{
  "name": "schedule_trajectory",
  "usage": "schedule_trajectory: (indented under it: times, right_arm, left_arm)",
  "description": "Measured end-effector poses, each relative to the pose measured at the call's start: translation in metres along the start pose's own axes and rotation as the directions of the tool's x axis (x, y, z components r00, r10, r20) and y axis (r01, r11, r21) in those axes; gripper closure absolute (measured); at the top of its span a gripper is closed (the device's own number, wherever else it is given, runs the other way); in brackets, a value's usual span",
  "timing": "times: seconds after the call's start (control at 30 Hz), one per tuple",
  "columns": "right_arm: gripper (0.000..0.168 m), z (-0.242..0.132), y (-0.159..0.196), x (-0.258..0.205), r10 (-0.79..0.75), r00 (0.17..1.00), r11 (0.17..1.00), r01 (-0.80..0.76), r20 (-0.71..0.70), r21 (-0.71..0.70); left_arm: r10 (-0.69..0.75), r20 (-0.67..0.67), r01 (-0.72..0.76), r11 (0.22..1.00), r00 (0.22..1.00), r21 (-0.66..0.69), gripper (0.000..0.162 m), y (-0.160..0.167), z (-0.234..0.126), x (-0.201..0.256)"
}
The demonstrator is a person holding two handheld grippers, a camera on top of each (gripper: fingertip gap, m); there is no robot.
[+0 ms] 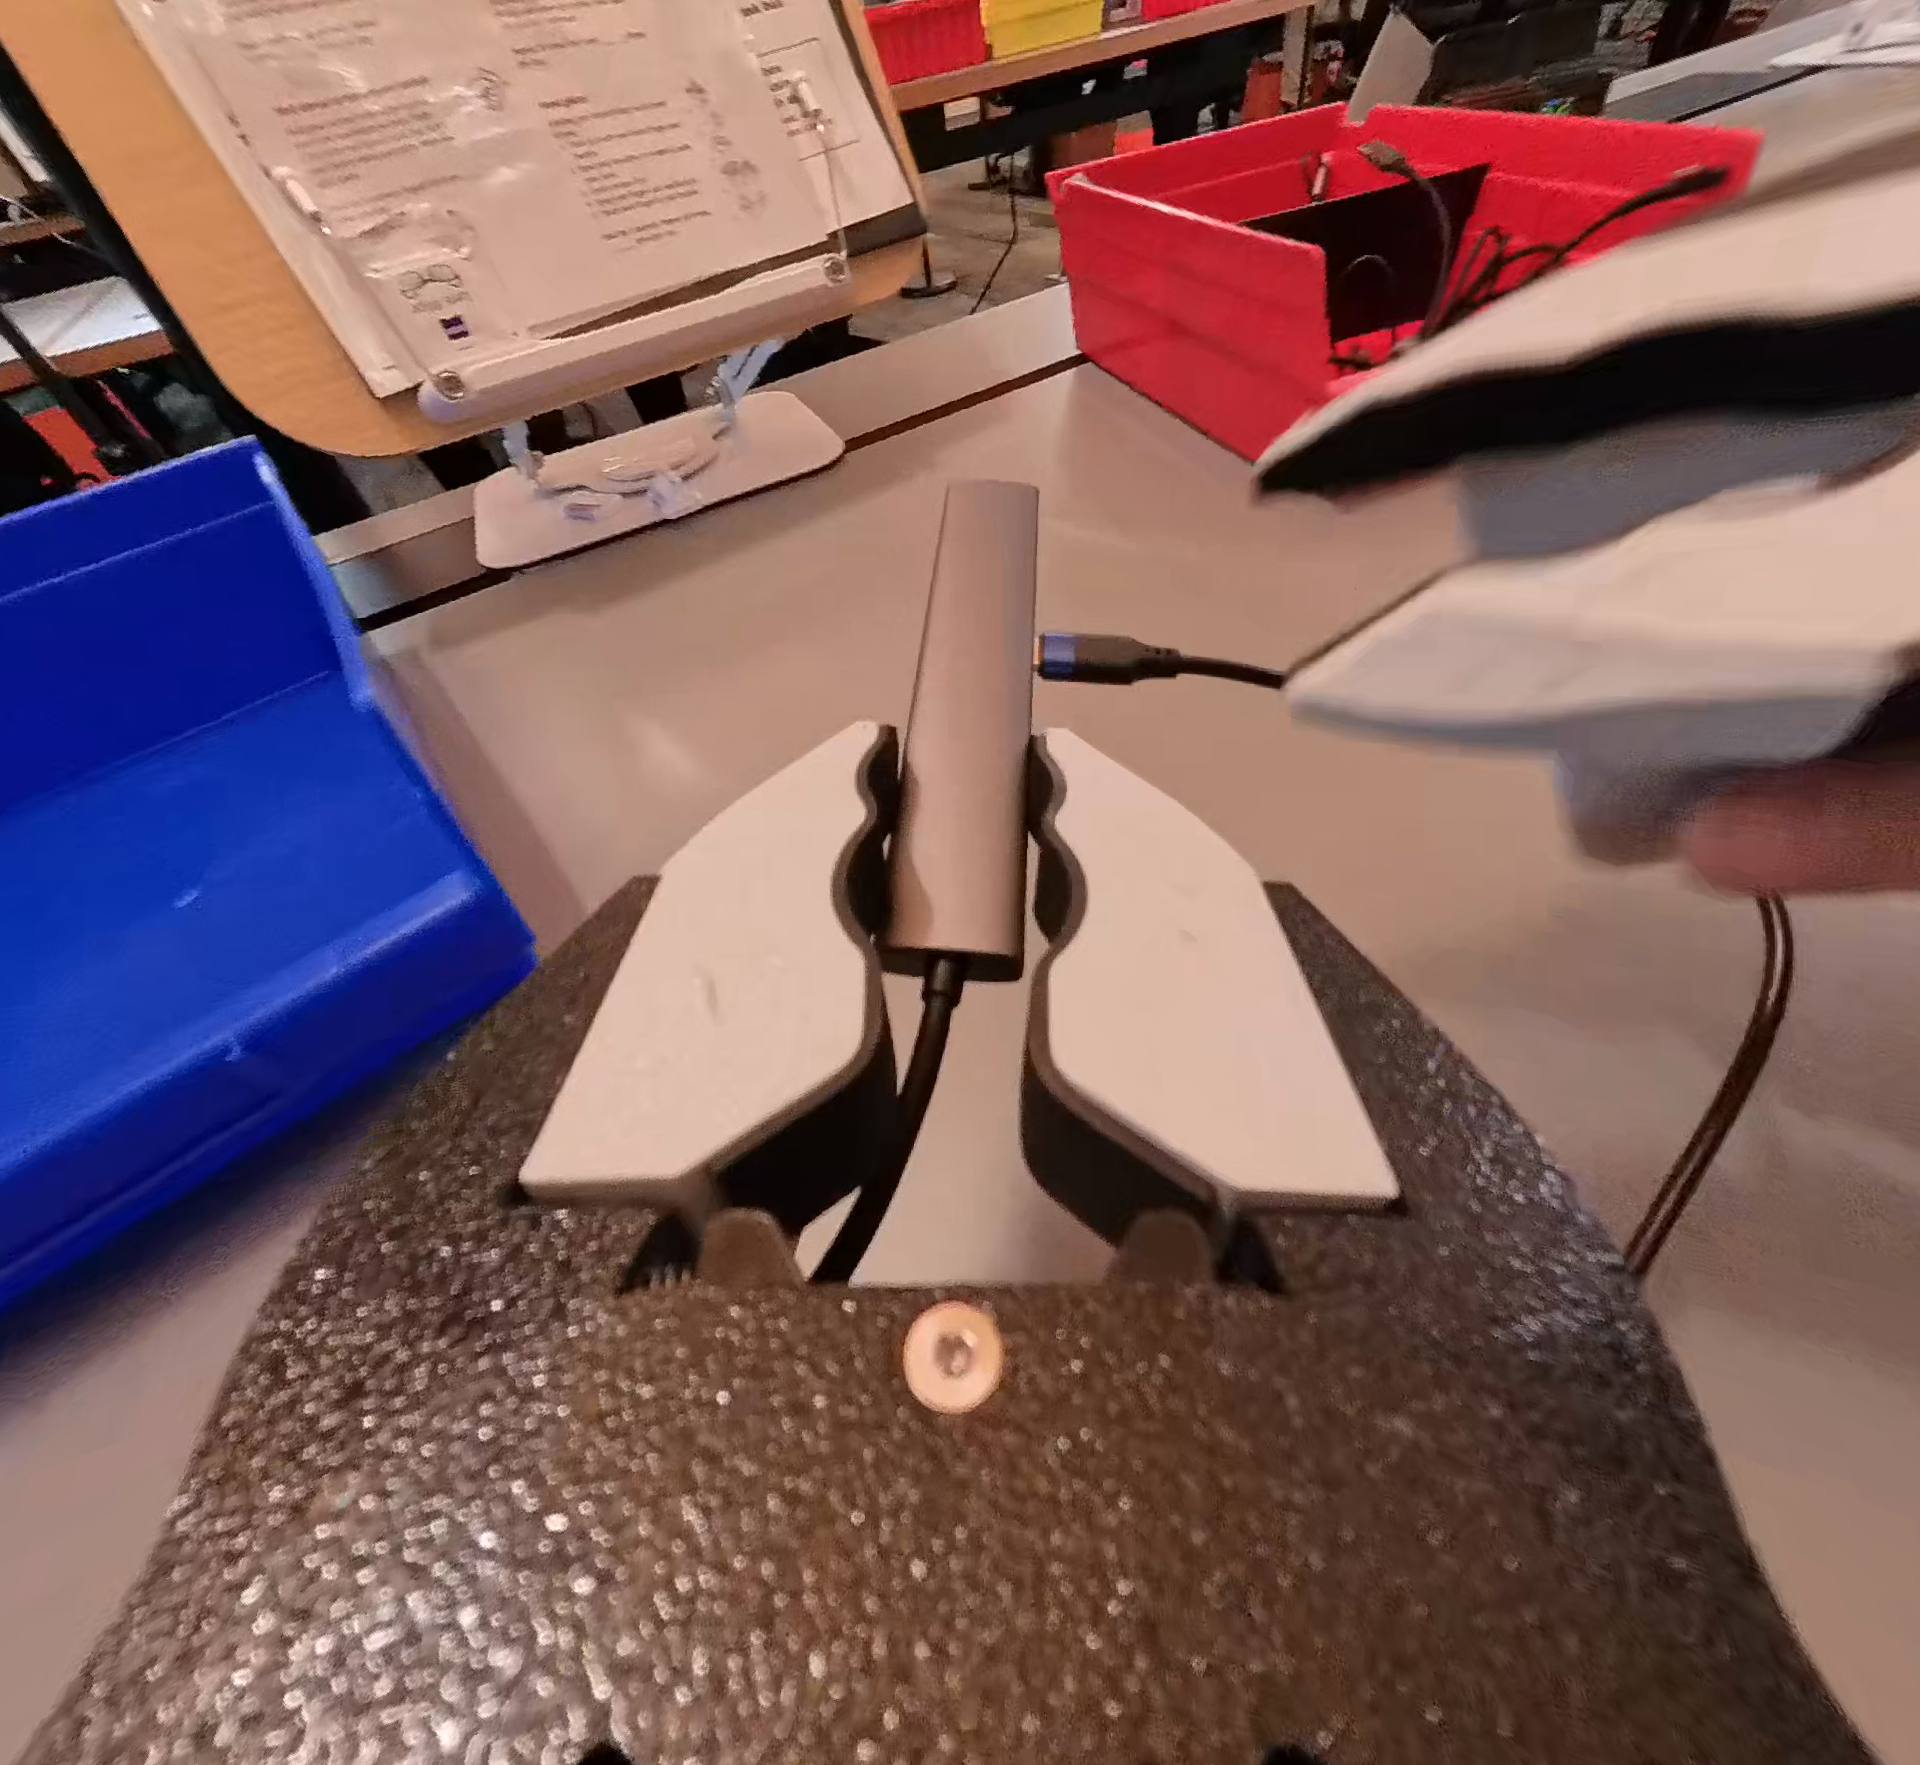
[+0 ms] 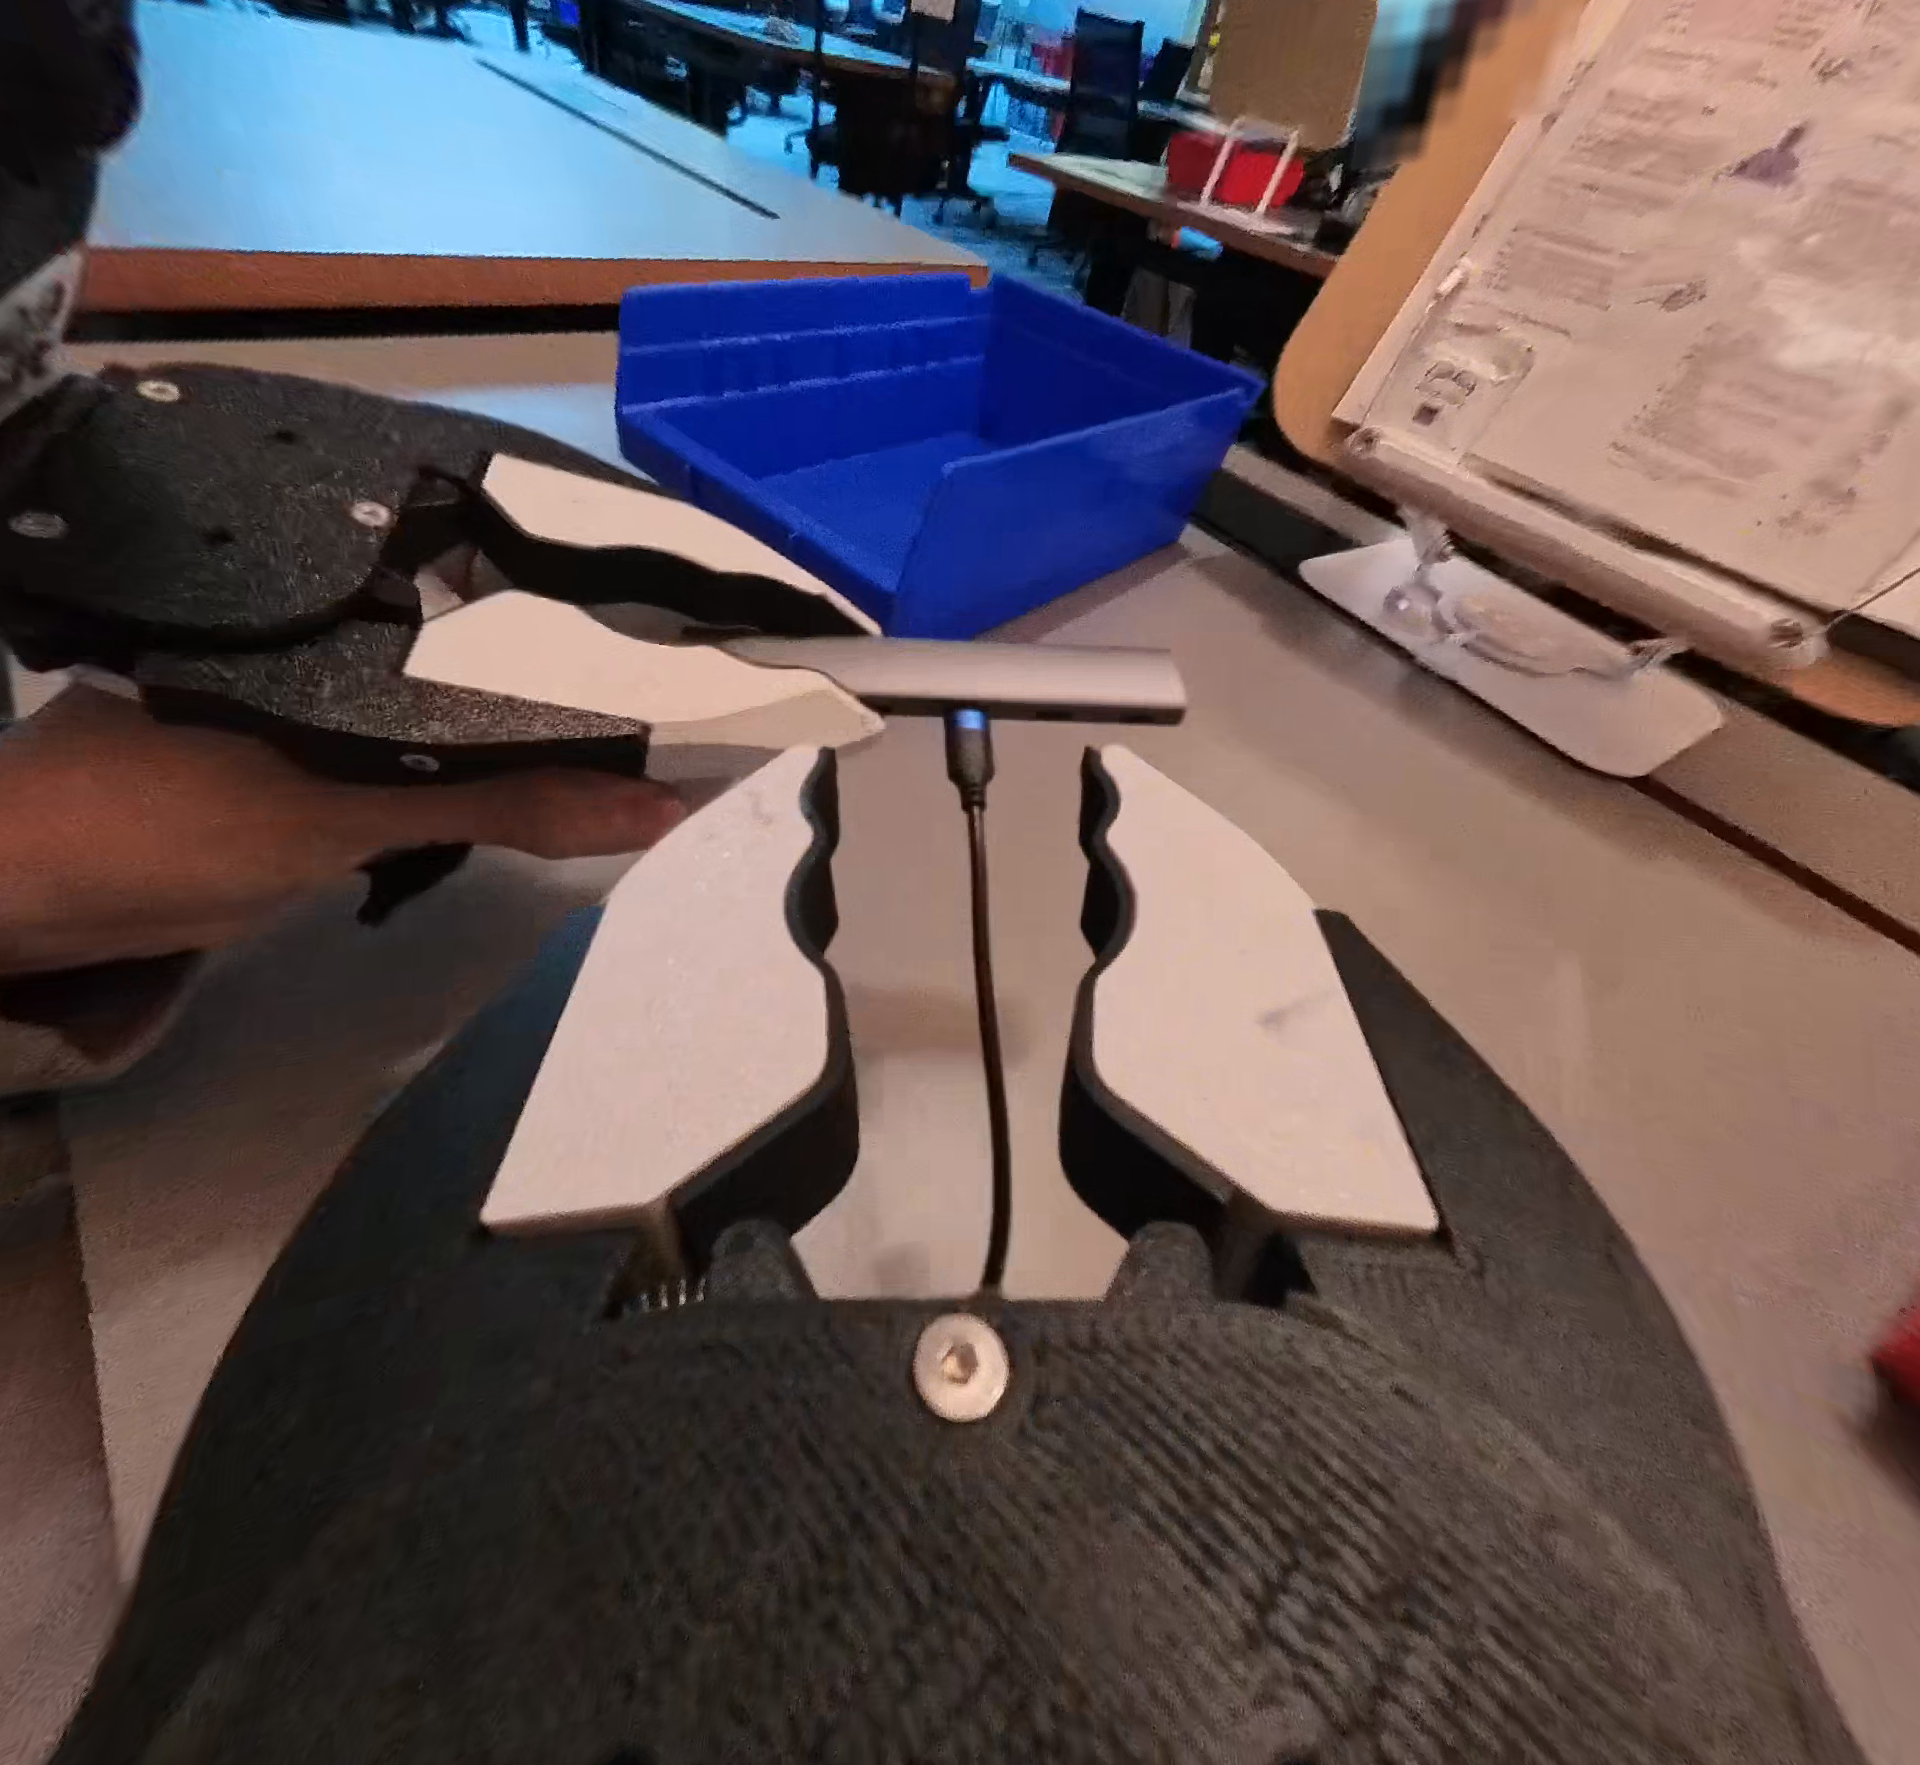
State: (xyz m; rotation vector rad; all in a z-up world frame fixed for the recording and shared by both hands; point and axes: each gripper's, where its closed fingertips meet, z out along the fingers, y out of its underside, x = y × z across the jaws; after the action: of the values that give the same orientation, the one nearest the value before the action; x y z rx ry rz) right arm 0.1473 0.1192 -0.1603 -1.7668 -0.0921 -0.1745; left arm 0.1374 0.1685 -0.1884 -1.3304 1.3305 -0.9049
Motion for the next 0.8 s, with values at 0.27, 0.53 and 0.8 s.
schedule_trajectory:
  times: [0.27, 0.53, 0.8]
  right_arm:
    - [0.154, 0.006, 0.019, 0.009, 0.136, 0.991, 0.99, -0.136, 0.002, 0.033]
    - [0.157, 0.007, 0.022, 0.007, 0.083, 0.996, 0.993, -0.084, 0.006, 0.082]
    - [0.157, 0.003, 0.015, 0.008, 0.025, 0.999, 0.987, -0.017, -0.045, 0.159]
  left_arm:
    - [-0.084, -0.104, 0.086, 0.996, 0.991, 0.016, 0.139, -0.009, 0.0, 0.022]
    - [-0.193, -0.191, 0.192, 0.981, 0.962, -0.022, 0.139, -0.003, 0.002, 0.029]
    - [-0.216, -0.258, 0.228, 0.973, 0.942, 0.019, 0.139, -0.01, 0.001, 0.035]
